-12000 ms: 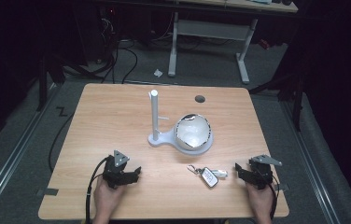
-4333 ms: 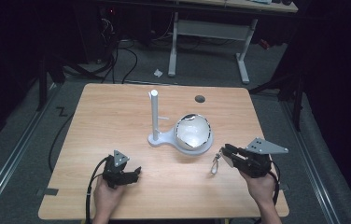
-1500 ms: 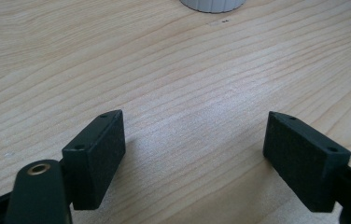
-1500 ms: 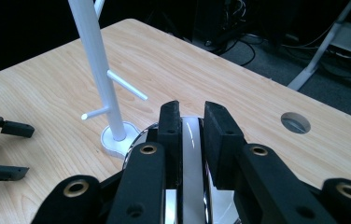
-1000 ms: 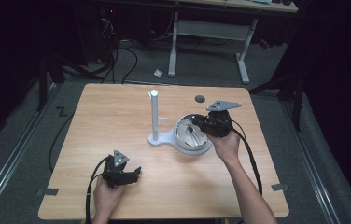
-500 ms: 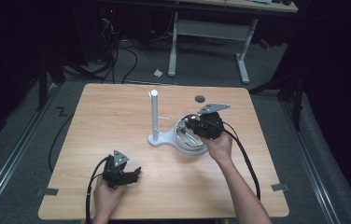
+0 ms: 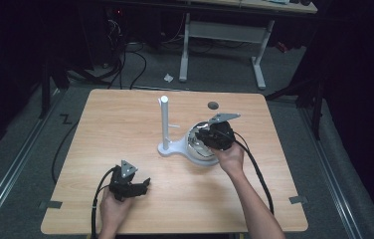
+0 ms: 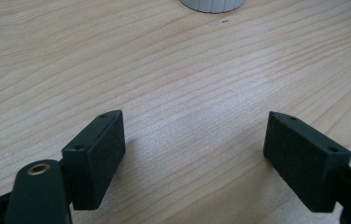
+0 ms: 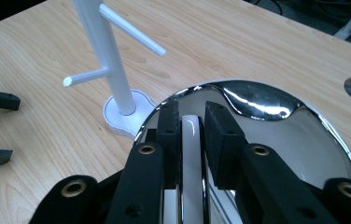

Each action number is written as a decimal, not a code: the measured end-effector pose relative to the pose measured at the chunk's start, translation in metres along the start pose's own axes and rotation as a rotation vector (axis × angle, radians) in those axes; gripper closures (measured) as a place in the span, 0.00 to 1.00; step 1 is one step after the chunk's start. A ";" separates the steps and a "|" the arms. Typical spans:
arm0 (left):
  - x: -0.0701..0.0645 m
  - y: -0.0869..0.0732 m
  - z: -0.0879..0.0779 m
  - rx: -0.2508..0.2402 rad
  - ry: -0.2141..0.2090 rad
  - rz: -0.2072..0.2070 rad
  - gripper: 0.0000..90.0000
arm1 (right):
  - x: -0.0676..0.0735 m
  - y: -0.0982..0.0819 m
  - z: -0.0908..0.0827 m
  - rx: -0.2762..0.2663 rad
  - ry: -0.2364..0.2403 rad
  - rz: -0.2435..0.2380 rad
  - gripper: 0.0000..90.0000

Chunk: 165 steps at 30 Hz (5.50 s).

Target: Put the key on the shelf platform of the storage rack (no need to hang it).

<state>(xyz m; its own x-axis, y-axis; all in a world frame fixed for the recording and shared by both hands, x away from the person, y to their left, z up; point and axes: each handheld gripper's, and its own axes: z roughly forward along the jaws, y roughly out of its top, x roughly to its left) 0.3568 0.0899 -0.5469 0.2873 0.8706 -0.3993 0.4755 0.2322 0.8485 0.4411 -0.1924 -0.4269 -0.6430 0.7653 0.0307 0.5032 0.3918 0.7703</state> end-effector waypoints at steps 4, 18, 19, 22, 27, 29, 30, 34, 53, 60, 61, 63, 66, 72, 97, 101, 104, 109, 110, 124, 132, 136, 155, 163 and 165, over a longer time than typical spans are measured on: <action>0.000 0.000 0.000 0.001 0.000 0.002 0.24 | -0.002 -0.004 0.003 0.026 -0.003 0.012 0.85; 0.000 0.000 0.000 0.000 -0.001 0.002 0.24 | -0.004 -0.007 -0.003 0.022 -0.012 0.021 0.70; 0.000 0.000 0.000 0.000 -0.001 0.002 0.24 | -0.005 -0.008 -0.004 0.011 -0.015 0.025 0.69; 0.000 0.000 0.000 0.000 -0.001 0.003 0.24 | -0.009 -0.011 -0.008 0.013 -0.024 0.045 0.66; 0.000 0.000 0.000 0.000 0.000 0.003 0.24 | -0.014 -0.013 -0.017 0.000 -0.044 0.058 0.64; 0.000 0.000 0.000 0.000 0.000 0.002 0.24 | -0.014 -0.014 -0.021 -0.004 -0.048 0.055 0.63; 0.000 0.000 0.000 0.000 0.000 0.003 0.24 | -0.014 -0.014 -0.022 -0.003 -0.052 0.058 0.63; 0.000 0.000 0.000 0.000 0.000 0.002 0.24 | -0.017 -0.015 -0.029 -0.007 -0.057 0.066 0.63; 0.000 0.000 0.000 -0.001 -0.001 0.002 0.24 | -0.027 -0.025 -0.058 -0.053 -0.064 0.104 0.61; 0.000 0.000 0.000 0.000 -0.001 0.002 0.24 | -0.029 -0.028 -0.070 -0.062 -0.061 0.110 0.61; 0.000 0.000 0.000 -0.001 -0.001 0.002 0.24 | -0.029 -0.029 -0.073 -0.064 -0.061 0.113 0.61; 0.000 0.000 0.000 0.000 -0.001 0.002 0.24 | -0.029 -0.030 -0.074 -0.064 -0.067 0.106 0.61; 0.000 0.000 0.000 -0.001 -0.001 0.001 0.24 | -0.025 -0.031 -0.077 -0.047 -0.088 0.082 0.61; 0.000 0.000 0.000 0.000 -0.001 0.002 0.24 | -0.027 -0.038 -0.082 -0.063 -0.077 0.113 0.61; 0.000 0.000 0.000 -0.001 -0.001 0.001 0.24 | -0.030 -0.069 -0.103 -0.070 -0.077 0.155 0.61; 0.000 0.000 0.000 -0.001 -0.001 0.002 0.24 | -0.029 -0.074 -0.106 -0.078 -0.074 0.161 0.61; 0.000 0.000 0.000 -0.001 0.000 0.002 0.24 | -0.029 -0.077 -0.109 -0.083 -0.075 0.164 0.61; 0.000 0.000 0.000 0.000 0.000 0.003 0.24 | -0.026 -0.081 -0.114 -0.092 -0.076 0.166 0.61; 0.000 0.000 0.000 -0.001 0.000 0.002 0.24 | -0.026 -0.082 -0.114 -0.096 -0.074 0.166 0.61; 0.000 0.000 0.000 -0.001 0.000 0.002 0.24 | -0.016 -0.096 -0.112 -0.107 -0.053 0.182 0.61; 0.000 0.000 0.000 -0.001 0.000 0.002 0.24 | -0.011 -0.104 -0.108 -0.103 -0.039 0.181 0.60; 0.000 0.000 0.000 -0.001 0.000 0.002 0.24 | -0.009 -0.107 -0.107 -0.105 -0.032 0.187 0.60; 0.000 0.000 0.000 -0.001 0.000 0.002 0.23 | -0.001 -0.124 -0.096 -0.089 -0.002 0.211 0.60; 0.000 0.000 0.000 -0.001 0.000 0.002 0.24 | 0.005 -0.129 -0.086 -0.072 0.015 0.206 0.60; 0.000 0.000 0.000 -0.001 0.000 0.002 0.24 | 0.007 -0.131 -0.083 -0.068 0.018 0.204 0.60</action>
<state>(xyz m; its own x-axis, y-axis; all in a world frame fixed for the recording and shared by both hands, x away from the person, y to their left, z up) 0.3567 0.0895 -0.5471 0.2884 0.8711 -0.3976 0.4740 0.2309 0.8497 0.3226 -0.2813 -0.4745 -0.5425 0.8156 0.2011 0.5842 0.1943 0.7880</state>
